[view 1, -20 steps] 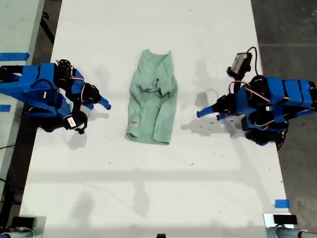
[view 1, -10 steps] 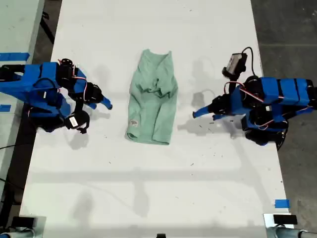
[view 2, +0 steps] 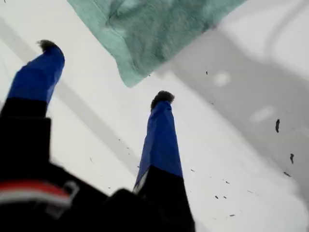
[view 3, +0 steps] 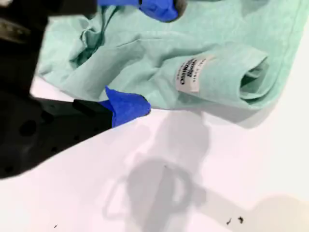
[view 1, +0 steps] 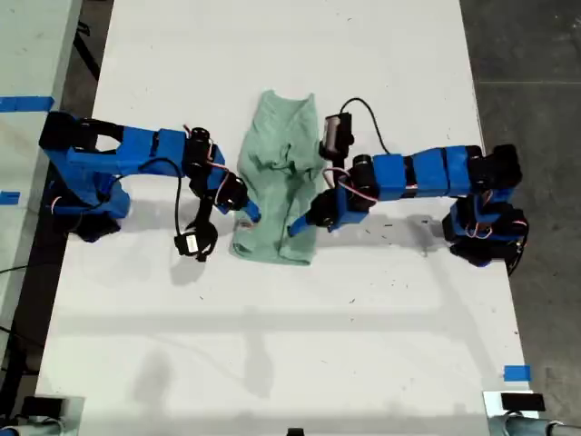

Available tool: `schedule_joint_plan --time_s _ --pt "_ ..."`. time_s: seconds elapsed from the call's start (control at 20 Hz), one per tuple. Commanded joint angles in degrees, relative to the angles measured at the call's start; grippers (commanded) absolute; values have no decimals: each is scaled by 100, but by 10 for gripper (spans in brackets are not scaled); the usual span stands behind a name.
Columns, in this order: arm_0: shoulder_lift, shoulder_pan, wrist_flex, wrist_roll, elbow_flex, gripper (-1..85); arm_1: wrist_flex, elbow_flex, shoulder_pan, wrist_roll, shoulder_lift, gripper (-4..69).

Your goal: Fold tshirt

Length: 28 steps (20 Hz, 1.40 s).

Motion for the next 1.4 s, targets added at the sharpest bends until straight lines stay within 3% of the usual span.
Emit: schedule_joint_plan --time_s 0.0,0.15,0.3,0.4,0.5,0.6,0.65,1.05,1.2,1.35 --pt "-483 308 -255 -149 -580 242 44 -993 -193 -26 -756 331" --pt "-1143 334 -563 -193 -694 243 -97 -1371 -211 -35 -1556 320" --pt "-2224 246 -448 -272 -1274 250 -185 -1600 -132 18 -2373 299" --pt "-2672 246 -396 -272 -1538 211 -211 -1696 -114 158 -2698 261" --pt "-2865 264 -176 -422 -1775 145 -132 -1846 -158 299 -2874 163" --pt "-2865 325 -26 -642 -1907 1 -44 -1890 -193 404 -2900 6" --pt "-2865 378 -9 -642 -2013 1 62 -1951 -220 404 -2900 -18" --pt "-2927 1230 1011 -167 -4245 1 659 -2065 -1116 360 -1406 -17" --pt "-2751 1942 703 -220 -4456 0 949 -2593 -1916 633 -1248 -17" --pt "-2681 2575 79 -396 -4518 0 817 -3234 -2654 888 -1485 -17"
